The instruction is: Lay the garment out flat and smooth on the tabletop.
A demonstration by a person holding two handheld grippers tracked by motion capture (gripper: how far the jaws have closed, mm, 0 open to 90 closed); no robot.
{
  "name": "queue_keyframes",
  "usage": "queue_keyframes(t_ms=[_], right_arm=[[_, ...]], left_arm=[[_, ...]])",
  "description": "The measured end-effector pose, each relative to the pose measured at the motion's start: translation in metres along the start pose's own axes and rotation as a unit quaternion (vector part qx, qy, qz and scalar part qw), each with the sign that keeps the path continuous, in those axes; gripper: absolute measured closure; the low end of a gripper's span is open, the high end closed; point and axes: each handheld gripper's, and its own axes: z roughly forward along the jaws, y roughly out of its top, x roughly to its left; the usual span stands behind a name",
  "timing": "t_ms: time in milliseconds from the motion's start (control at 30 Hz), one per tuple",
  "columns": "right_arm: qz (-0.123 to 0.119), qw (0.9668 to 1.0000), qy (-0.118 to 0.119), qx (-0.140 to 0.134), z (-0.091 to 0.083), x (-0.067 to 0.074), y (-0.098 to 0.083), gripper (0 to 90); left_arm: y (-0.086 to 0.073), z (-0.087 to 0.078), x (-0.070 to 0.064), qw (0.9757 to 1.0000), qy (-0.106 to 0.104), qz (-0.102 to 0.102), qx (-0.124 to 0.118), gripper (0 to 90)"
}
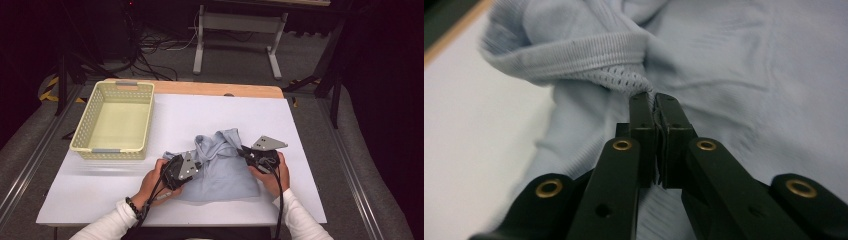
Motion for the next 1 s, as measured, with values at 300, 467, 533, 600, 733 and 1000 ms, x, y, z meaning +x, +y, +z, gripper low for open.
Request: queue_keyframes(t_ms=[300, 467, 533, 600, 733, 1000], right_arm=[[-0.028, 0.9993, 0.026, -0.003, 0.005, 0.007, 0.002, 59.7], [-0.031, 0.9980, 0.050, -0.022, 0.006, 0.007, 0.009, 55.9], [-0.025, 0.9976, 0.055, -0.034, 0.007, 0.005, 0.014, 55.8], [-0.010, 0.9973, 0.059, -0.043, 0.010, 0.002, 0.020, 55.2], [-0.007, 0.9948, 0.091, -0.046, 0.017, 0.010, 0.027, 60.7], [-0.043, 0.9904, 0.128, -0.031, 0.033, 0.038, 0.036, 68.4]], left_arm=[[-0.008, 0.011, 0.004, 0.9997, -0.016, -0.015, 0.008, 88.4], [-0.011, 0.014, 0.006, 0.9997, -0.018, -0.017, 0.010, 88.6], [-0.011, 0.014, 0.007, 0.9996, -0.017, -0.019, 0.011, 88.7], [-0.011, 0.014, 0.008, 0.9996, -0.017, -0.020, 0.004, 88.7], [-0.011, 0.010, 0.008, 0.9997, -0.011, -0.022, -0.008, 88.8], [-0.007, 0.000, 0.007, 0.9993, -0.006, -0.018, -0.031, 88.9]])
